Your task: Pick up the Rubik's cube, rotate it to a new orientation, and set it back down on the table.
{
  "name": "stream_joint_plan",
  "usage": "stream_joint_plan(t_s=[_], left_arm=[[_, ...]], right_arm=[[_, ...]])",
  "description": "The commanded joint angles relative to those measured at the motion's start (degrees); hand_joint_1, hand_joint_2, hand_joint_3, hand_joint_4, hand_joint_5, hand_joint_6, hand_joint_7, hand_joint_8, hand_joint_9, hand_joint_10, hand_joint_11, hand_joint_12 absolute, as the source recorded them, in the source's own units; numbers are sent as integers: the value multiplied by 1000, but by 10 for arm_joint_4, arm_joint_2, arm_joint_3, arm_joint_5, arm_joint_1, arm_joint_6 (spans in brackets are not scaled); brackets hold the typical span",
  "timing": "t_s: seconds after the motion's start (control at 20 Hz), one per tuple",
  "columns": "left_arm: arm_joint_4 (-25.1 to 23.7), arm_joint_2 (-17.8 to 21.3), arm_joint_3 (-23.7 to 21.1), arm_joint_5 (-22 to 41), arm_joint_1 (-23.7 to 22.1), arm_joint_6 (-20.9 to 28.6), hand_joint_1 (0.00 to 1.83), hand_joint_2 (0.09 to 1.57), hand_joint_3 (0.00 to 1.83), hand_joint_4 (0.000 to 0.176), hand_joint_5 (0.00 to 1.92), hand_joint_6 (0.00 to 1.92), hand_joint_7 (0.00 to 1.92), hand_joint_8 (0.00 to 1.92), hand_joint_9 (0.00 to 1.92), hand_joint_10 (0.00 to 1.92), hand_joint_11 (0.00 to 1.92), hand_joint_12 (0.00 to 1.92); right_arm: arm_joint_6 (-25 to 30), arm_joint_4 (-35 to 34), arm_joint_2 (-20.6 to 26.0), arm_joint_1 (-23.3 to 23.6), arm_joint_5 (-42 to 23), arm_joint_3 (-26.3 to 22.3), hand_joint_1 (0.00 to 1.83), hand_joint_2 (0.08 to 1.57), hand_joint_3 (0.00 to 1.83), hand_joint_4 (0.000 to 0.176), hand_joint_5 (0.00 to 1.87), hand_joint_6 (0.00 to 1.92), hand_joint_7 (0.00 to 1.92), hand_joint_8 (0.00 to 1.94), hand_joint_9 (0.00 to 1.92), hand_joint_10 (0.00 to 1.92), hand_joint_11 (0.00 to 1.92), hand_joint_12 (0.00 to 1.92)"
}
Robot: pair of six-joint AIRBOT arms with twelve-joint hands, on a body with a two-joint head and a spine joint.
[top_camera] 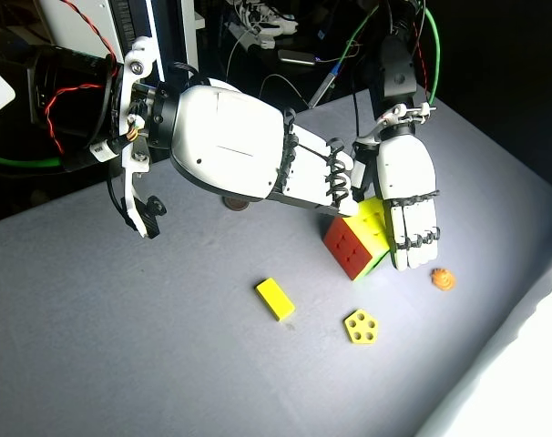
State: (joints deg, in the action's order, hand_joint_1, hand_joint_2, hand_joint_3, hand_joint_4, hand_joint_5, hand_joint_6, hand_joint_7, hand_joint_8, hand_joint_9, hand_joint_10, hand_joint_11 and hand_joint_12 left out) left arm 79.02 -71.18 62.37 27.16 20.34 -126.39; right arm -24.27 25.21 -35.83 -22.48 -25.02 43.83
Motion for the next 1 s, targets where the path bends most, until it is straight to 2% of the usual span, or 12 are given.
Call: stream_joint_plan(t_s=[0.0, 0.55, 0.65, 0.8, 0.85, 0.9, 0.95], left_arm=[[-14, 6, 5, 27, -1, -5, 1038, 1085, 0, 0, 0, 0, 0, 0, 0, 0, 0, 0], [-14, 8, 5, 27, 1, -5, 1090, 1060, 0, 0, 0, 0, 0, 0, 0, 0, 0, 0], [-14, 9, 5, 27, 1, -6, 1036, 1083, 2, 0, 0, 0, 0, 0, 0, 0, 0, 0], [-14, 8, 4, 27, 1, -6, 1079, 1116, 16, 0, 0, 0, 10, 4, 48, 20, 40, 19], [-14, 8, 4, 27, 2, -6, 1060, 1094, 2, 0, 101, 17, 132, 13, 207, 20, 7, 536], [-14, 8, 3, 27, 2, -6, 1022, 1090, 0, 0, 194, 43, 254, 44, 309, 49, 1, 867], [-14, 8, 3, 27, 3, -6, 1022, 1090, 0, 0, 194, 43, 254, 44, 309, 49, 1, 867]], right_arm=[[1, -15, 3, 4, -64, -1, 82, 1283, 0, 0, 125, 8, 185, 2, 159, 4, 0, 86], [1, -15, 2, -5, -64, -2, 90, 1280, 0, 0, 132, 5, 191, 3, 163, 4, 0, 215], [1, -15, 1, -11, -64, -2, 81, 1284, 1, 0, 117, 0, 184, 0, 154, 0, 0, 226], [1, -15, 1, -22, -64, -2, 78, 1283, 0, 0, 130, 5, 193, 3, 169, 4, 0, 272], [1, -15, 2, -25, -64, -1, 68, 1286, 1, 0, 123, 2, 188, 0, 161, 1, 0, 272], [1, -15, 2, -25, -64, -1, 61, 1289, 2, 0, 125, 3, 180, 0, 150, 0, 0, 278], [0, -15, 2, -25, -64, -1, 61, 1289, 2, 0, 125, 3, 180, 0, 150, 0, 0, 278]])
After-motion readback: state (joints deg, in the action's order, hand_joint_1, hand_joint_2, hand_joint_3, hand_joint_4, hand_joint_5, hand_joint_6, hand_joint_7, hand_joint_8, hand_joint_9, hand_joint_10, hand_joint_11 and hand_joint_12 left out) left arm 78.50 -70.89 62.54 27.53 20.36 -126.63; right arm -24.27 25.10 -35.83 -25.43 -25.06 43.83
